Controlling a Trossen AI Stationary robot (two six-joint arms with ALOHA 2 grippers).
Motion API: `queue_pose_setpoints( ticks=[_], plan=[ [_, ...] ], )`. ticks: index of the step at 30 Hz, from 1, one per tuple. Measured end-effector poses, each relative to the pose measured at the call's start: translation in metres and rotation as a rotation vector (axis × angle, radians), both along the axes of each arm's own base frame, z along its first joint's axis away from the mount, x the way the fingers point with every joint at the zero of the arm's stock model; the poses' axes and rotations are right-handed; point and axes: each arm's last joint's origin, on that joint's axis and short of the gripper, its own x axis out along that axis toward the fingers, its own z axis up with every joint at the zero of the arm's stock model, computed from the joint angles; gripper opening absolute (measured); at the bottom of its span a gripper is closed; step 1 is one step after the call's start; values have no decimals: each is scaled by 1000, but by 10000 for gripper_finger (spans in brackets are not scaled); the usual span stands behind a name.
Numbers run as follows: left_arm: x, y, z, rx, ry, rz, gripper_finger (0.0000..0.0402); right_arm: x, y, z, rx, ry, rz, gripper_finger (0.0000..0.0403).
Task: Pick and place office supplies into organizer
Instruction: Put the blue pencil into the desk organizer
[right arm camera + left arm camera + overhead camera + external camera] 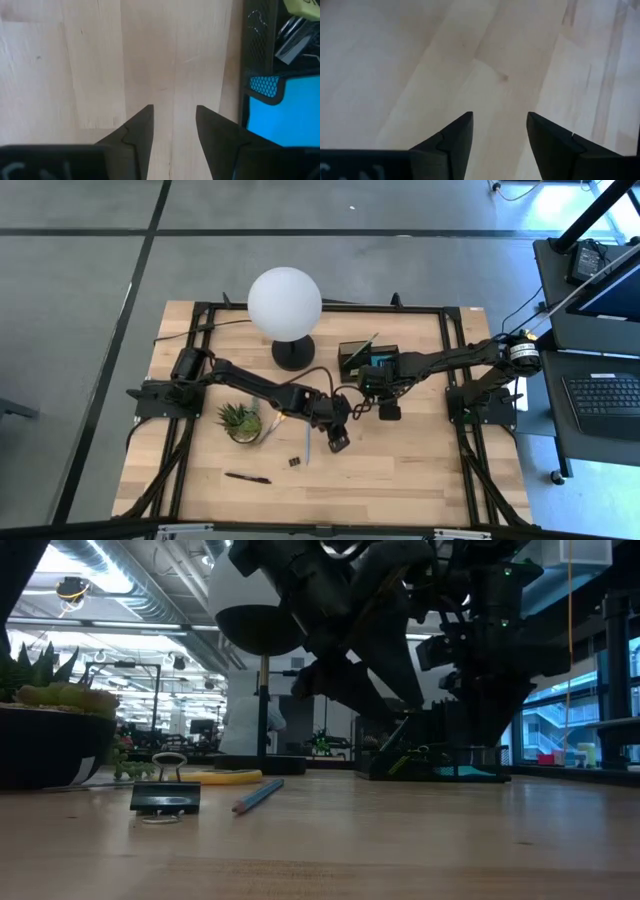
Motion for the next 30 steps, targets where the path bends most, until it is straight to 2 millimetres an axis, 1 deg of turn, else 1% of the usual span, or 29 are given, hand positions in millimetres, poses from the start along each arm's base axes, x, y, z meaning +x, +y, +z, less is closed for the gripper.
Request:
queue_pose_setpoints(
  ticks=[3,7,17,22,30],
  plan=[
    [-1,-3,0,-7,1,2,180,0,0,0,0,0,5,149],
    [-2,-3,4,-79,54,134,179,1,0,0,-1,-5,4,149],
    [-23,-6,7,-6,276,361,178,9,0,1,-2,-90,5,149],
    [-32,-9,5,-26,353,464,180,13,0,2,-4,-133,9,149],
    [-35,-19,3,-72,362,529,179,17,0,4,-13,-182,48,149]
  ],
)
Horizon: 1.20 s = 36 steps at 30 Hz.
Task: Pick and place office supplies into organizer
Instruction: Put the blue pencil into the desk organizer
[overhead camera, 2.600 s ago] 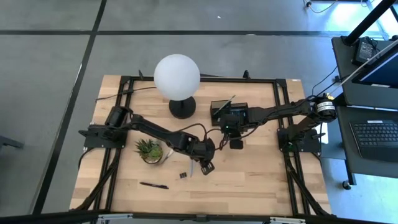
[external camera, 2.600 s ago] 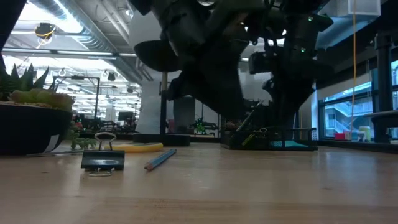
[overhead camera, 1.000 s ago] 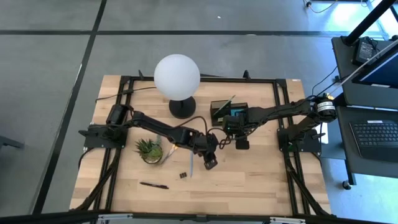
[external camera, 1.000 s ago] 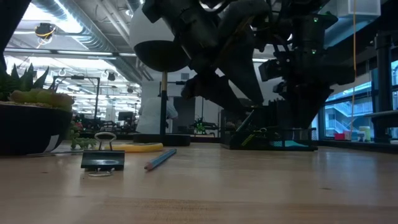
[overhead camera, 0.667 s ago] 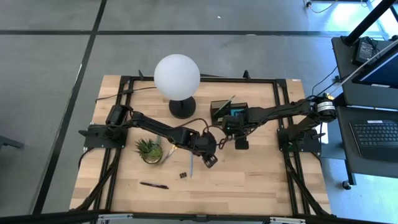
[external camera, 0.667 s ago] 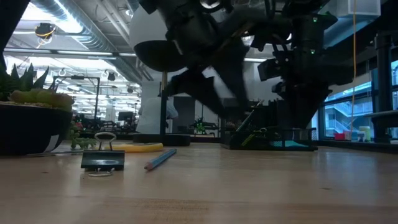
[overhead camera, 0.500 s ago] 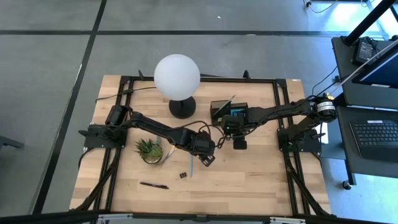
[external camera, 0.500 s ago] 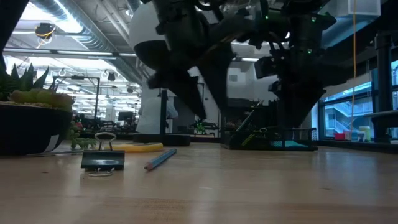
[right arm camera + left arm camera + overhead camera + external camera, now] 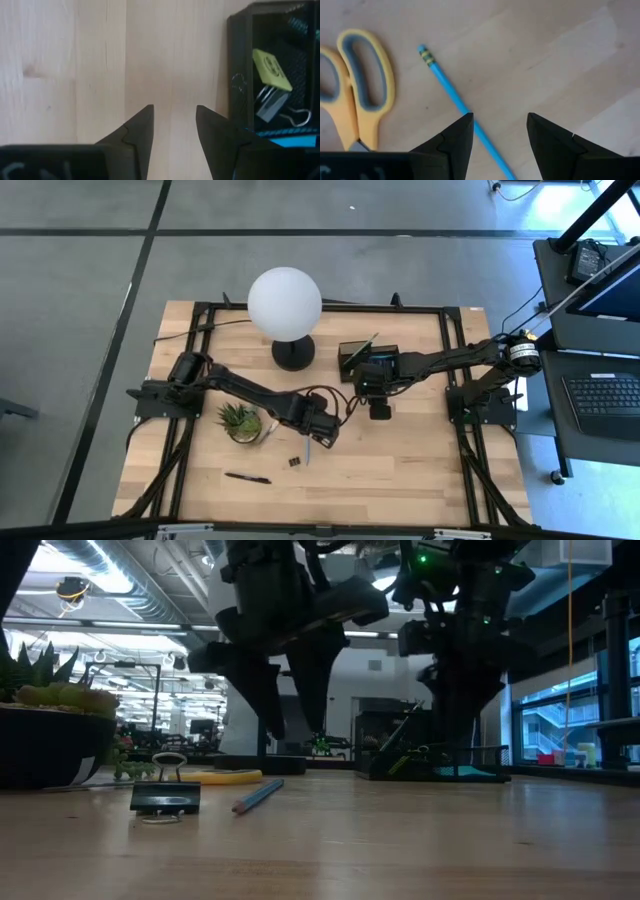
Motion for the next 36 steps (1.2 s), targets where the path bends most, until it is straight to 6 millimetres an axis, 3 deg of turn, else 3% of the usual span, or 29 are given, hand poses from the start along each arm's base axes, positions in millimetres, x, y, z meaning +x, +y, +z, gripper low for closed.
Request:
queue_pose_setpoints(
  ticks=[17,36],
  plan=[
    [2,-5,-47,-82,188,55,178,2,0,1,-3,-23,8,149],
    [3,-3,-42,-77,167,-13,179,2,0,1,-3,-22,8,149]
  ],
)
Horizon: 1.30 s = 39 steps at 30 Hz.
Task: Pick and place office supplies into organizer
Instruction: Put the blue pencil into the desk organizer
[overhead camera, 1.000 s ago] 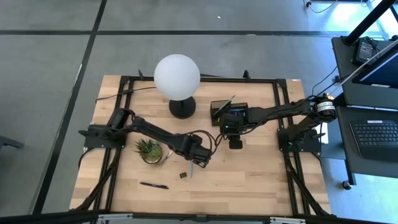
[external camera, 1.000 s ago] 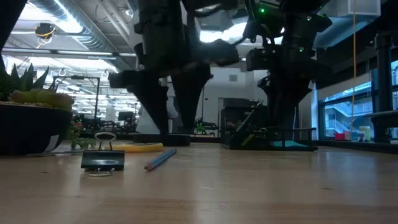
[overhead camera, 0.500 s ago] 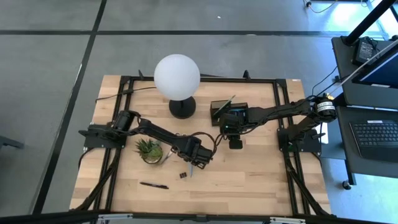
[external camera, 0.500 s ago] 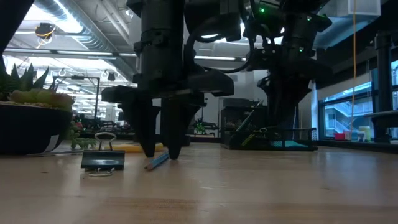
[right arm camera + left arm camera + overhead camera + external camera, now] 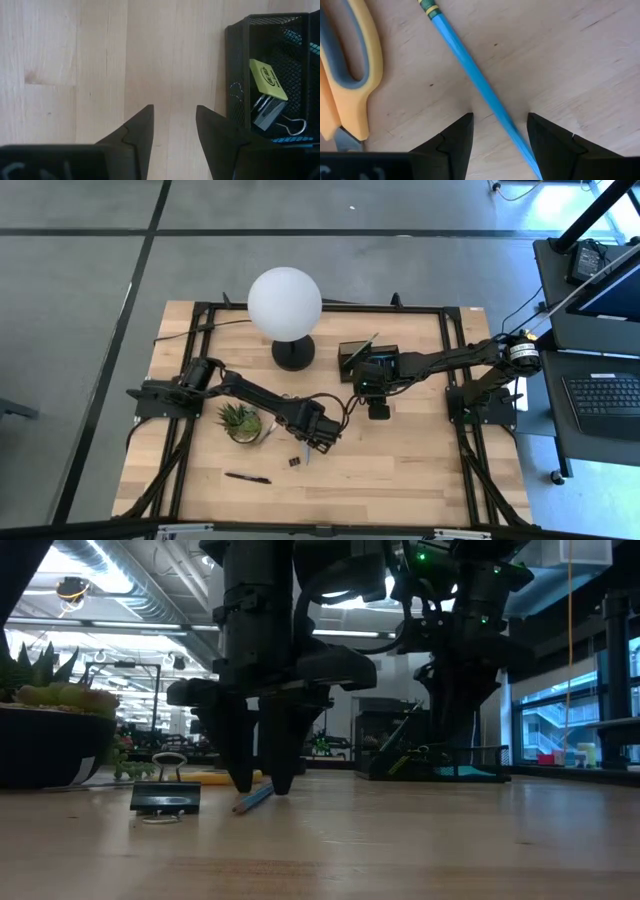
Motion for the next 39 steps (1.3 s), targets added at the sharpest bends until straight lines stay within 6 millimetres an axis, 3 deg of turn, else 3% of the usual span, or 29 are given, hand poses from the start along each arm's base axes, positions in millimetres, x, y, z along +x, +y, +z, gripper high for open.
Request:
queue_pose_setpoints(
  ticks=[10,22,28,39],
  plan=[
    [-1,0,0,-16,17,-2,163,0,0,0,0,0,1,149],
    [-2,0,0,-29,32,-18,111,0,0,0,-1,-1,3,149],
    [-2,-1,0,-21,33,-119,80,0,0,0,-1,-1,3,149],
    [-2,-2,0,15,33,-452,33,-1,0,0,20,7,-23,149]
  ],
)
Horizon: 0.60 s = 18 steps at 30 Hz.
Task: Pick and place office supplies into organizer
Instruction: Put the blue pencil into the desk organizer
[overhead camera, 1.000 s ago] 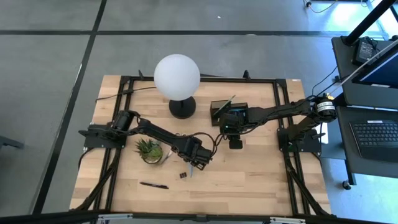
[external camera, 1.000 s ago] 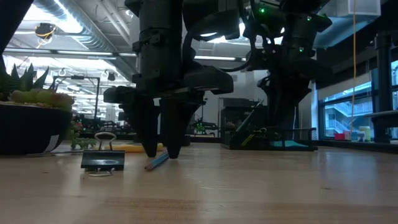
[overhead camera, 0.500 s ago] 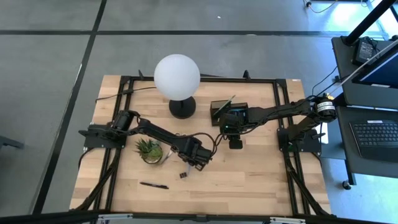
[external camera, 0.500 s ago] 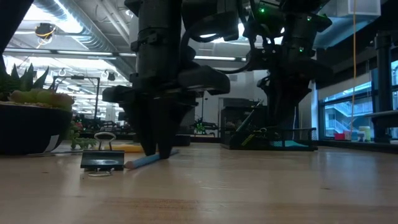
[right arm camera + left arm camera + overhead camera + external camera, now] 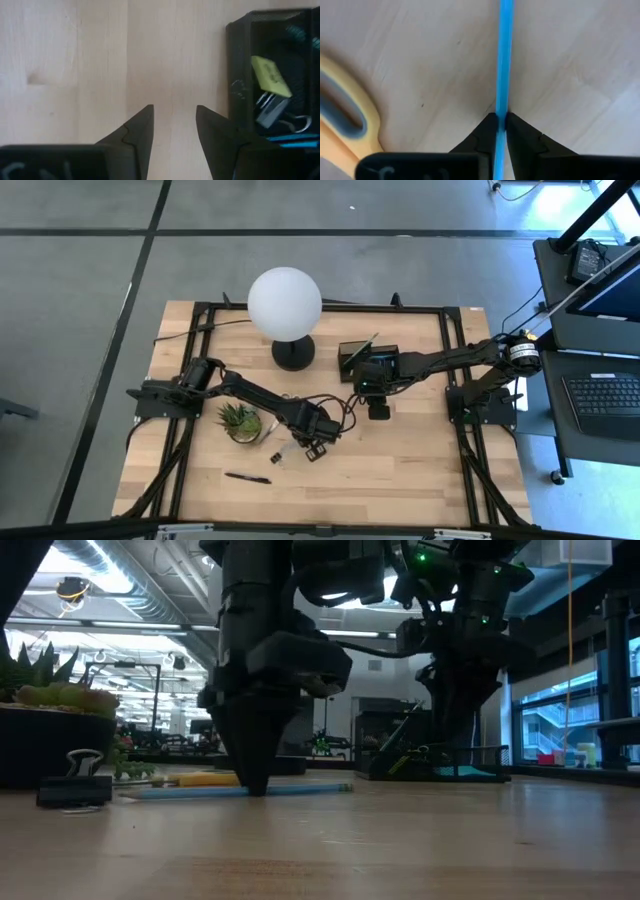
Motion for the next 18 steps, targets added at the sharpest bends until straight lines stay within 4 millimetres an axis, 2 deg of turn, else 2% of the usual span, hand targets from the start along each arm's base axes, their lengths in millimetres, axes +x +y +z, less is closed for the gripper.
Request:
queue_pose_setpoints(
  ticks=[7,18],
  plan=[
    [1,0,0,22,-10,-191,22,-2,10,-1,95,20,54,149],
    [1,0,0,56,-8,-493,26,3,70,3,155,-90,125,149]
  ],
)
